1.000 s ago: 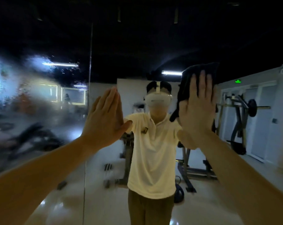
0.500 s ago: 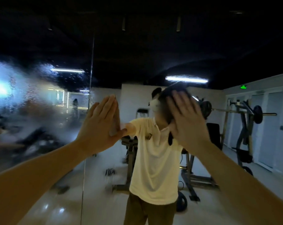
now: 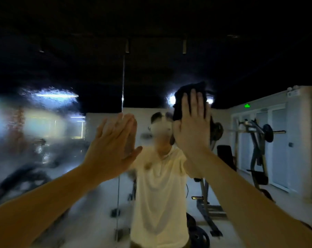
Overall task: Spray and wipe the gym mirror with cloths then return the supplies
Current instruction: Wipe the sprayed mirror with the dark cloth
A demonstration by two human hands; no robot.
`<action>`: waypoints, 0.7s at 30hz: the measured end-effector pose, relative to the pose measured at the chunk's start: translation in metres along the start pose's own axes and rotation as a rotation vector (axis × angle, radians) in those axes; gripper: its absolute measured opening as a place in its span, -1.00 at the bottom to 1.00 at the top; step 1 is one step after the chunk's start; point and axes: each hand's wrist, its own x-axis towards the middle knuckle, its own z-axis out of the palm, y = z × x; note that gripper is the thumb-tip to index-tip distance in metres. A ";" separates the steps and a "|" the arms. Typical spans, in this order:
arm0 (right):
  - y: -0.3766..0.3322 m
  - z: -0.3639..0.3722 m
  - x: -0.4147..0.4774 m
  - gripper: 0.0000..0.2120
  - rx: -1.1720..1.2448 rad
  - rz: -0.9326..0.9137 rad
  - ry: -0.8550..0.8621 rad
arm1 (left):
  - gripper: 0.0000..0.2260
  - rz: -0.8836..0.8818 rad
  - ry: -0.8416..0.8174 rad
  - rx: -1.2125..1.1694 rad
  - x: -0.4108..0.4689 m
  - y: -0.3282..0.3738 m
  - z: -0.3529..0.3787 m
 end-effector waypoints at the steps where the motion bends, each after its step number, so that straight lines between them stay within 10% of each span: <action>1: -0.020 0.002 0.002 -0.27 -0.001 -0.016 0.004 | -0.19 -0.056 0.027 -0.020 0.000 -0.011 -0.001; 10: -0.066 0.013 -0.002 -0.27 -0.143 -0.556 -0.097 | 0.04 -0.322 0.007 -0.162 -0.003 -0.060 0.018; 16: 0.059 -0.004 0.005 -0.30 -0.084 0.032 -0.038 | -0.03 -0.304 0.027 -0.100 -0.007 -0.051 0.036; 21: 0.021 0.000 0.014 -0.28 0.009 0.349 0.030 | 0.02 -0.274 0.028 -0.067 -0.009 -0.056 0.038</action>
